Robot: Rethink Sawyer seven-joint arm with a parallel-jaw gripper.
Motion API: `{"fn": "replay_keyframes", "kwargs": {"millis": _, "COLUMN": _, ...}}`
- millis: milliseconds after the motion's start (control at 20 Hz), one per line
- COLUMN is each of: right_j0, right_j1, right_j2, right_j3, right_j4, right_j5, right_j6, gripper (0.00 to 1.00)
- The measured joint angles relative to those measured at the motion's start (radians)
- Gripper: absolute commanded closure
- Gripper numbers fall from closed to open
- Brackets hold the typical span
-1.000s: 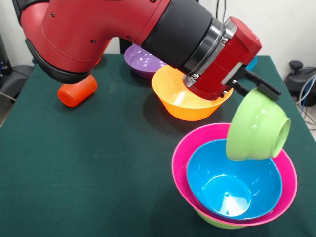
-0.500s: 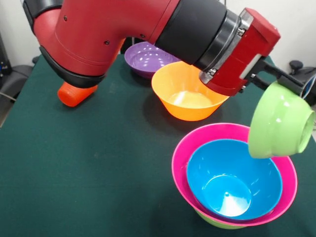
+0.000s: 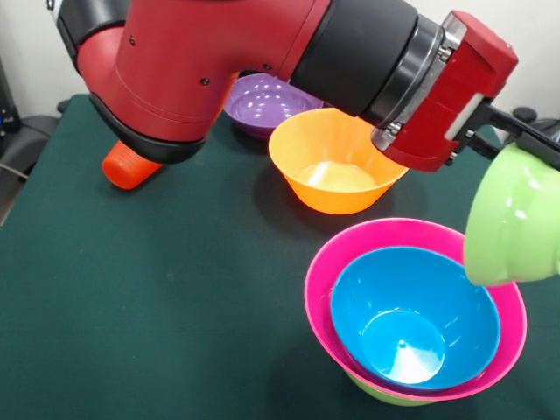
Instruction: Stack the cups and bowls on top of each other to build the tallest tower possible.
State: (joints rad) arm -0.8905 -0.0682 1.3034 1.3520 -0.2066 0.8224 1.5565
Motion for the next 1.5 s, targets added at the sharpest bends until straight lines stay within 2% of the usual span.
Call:
{"fn": "replay_keyframes", "kwargs": {"millis": 350, "right_j0": 0.017, "right_j1": 0.036, "right_j2": 0.0, "right_j3": -0.025, "right_j4": -0.004, "right_j5": -0.001, "right_j6": 0.0, "gripper": 1.0}}
{"fn": "replay_keyframes", "kwargs": {"millis": 1000, "right_j0": 0.039, "right_j1": 0.069, "right_j2": 0.0, "right_j3": -0.096, "right_j4": -0.116, "right_j5": -0.001, "right_j6": -0.039, "gripper": 1.0}}
{"fn": "replay_keyframes", "kwargs": {"millis": 1500, "right_j0": 0.038, "right_j1": 0.069, "right_j2": 0.0, "right_j3": -0.097, "right_j4": -0.126, "right_j5": -0.001, "right_j6": -0.05, "gripper": 1.0}}
